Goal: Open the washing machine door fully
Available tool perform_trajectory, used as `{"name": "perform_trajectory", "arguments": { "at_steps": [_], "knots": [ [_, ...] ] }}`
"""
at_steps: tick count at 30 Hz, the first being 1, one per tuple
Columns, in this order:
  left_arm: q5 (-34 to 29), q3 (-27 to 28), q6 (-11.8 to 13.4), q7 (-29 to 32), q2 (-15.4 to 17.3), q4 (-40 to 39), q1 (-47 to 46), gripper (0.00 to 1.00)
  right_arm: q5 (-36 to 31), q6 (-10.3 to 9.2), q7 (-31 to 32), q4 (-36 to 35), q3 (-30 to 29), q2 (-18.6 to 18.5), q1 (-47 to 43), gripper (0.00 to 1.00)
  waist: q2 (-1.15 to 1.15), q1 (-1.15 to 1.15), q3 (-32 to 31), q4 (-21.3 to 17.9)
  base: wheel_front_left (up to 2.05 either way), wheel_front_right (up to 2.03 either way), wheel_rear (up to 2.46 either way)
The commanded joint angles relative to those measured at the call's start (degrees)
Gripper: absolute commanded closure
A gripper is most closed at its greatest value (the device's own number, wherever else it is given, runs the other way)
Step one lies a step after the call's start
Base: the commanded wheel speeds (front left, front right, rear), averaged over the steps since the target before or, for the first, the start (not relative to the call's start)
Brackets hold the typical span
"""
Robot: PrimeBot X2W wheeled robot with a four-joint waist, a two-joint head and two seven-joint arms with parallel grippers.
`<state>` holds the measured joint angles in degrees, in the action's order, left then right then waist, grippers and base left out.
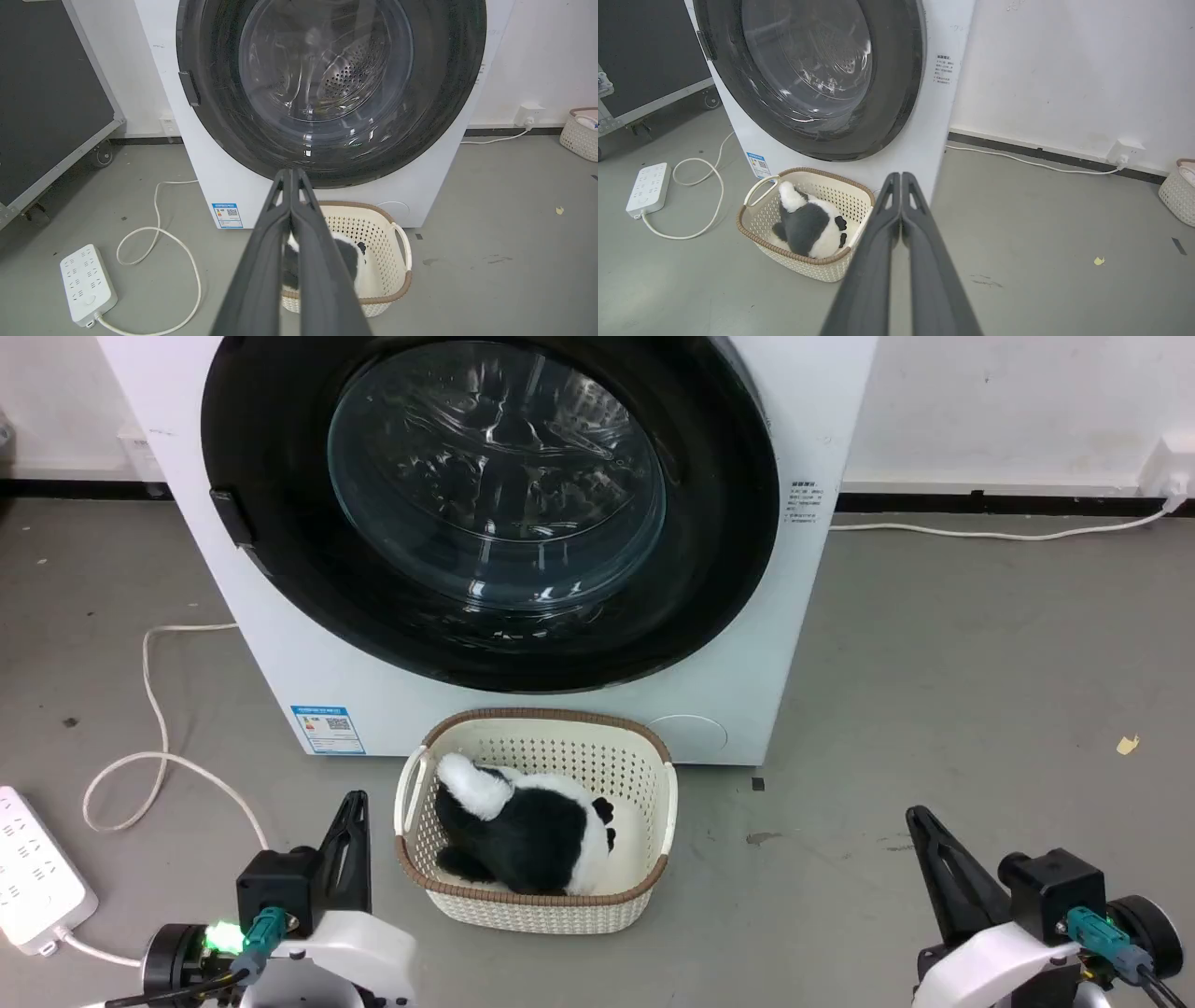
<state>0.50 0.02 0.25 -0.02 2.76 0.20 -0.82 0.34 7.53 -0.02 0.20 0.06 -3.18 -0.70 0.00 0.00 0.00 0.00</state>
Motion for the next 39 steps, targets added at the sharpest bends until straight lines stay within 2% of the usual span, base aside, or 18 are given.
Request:
{"name": "perform_trajectory", "arguments": {
  "at_steps": [1, 39],
  "knots": [
    [-0.5, 0.0, -0.2, 0.0, 0.1, -0.2, 0.8, 1.0, -0.3, -0.04, 0.0, -0.2, -0.1, 0.3, 0.7, 1.0, 0.0, 0.0, 0.0, 0.0, 0.0, 0.0, 0.0],
    [-0.5, 0.0, -0.2, 0.0, 0.1, -0.2, 0.8, 1.0, -0.3, -0.04, 0.0, -0.2, -0.1, 0.3, 0.7, 1.0, 0.0, 0.0, 0.0, 0.0, 0.0, 0.0, 0.0]
  ]
}}
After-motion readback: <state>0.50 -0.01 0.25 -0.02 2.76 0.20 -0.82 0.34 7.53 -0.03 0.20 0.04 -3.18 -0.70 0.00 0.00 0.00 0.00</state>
